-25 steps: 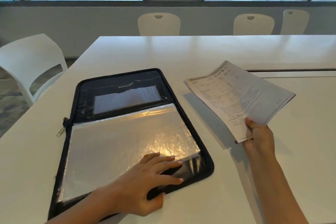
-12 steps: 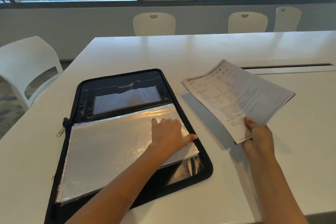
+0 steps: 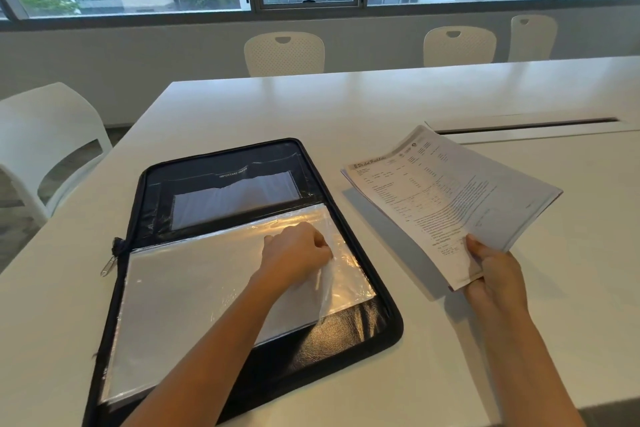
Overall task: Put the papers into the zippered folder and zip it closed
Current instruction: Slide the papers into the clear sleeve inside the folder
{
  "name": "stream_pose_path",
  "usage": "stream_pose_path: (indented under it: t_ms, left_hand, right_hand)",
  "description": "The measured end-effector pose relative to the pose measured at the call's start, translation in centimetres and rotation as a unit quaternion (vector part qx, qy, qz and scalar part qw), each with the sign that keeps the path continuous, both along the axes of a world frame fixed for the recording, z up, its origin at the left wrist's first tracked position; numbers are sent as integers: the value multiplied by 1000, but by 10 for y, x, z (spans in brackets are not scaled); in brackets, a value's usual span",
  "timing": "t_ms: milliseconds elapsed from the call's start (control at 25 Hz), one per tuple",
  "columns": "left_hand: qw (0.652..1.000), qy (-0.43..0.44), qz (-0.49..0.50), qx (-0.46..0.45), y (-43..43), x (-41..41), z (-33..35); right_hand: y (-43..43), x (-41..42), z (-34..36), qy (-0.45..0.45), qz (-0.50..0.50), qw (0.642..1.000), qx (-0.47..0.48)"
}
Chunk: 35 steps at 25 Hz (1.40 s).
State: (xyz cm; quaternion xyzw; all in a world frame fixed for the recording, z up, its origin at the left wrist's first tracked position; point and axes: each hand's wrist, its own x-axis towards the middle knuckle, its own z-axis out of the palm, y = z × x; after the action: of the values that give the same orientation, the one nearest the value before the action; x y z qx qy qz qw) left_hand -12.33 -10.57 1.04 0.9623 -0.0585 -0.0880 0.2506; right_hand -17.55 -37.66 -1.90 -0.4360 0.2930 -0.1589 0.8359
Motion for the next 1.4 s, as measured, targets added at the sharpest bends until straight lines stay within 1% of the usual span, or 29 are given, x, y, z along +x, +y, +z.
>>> stream_pose_path:
  t_ms: [120, 360, 480, 600, 840, 1040, 1200, 1400]
  left_hand:
    - [1000, 24, -2, -12, 3, 2, 5]
    - [999, 22, -6, -30, 5, 3, 8]
    - [999, 31, -6, -35, 7, 3, 10]
    - [998, 38, -11, -48, 9, 5, 12]
    - [998, 36, 1, -52, 9, 9, 9]
    - [998, 35, 3, -59, 10, 11, 7]
    - [998, 30, 0, -63, 10, 11, 7]
    - [997, 32, -15, -72, 6, 10, 6]
  right_hand:
    - [-1, -1, 1, -8, -3, 1000, 13]
    - [-8, -6, 3, -27, 16, 1000, -2]
    - [-20, -9, 8, -43, 26, 998, -47]
    - [-35, -13, 17, -49, 56, 991, -115]
    - [-60, -14, 43, -29, 132, 963, -232]
    - [-60, -8, 56, -24, 178, 937, -301]
    - [-57, -3, 59, -25, 183, 934, -304]
    - [-53, 1, 57, 4, 237, 924, -301]
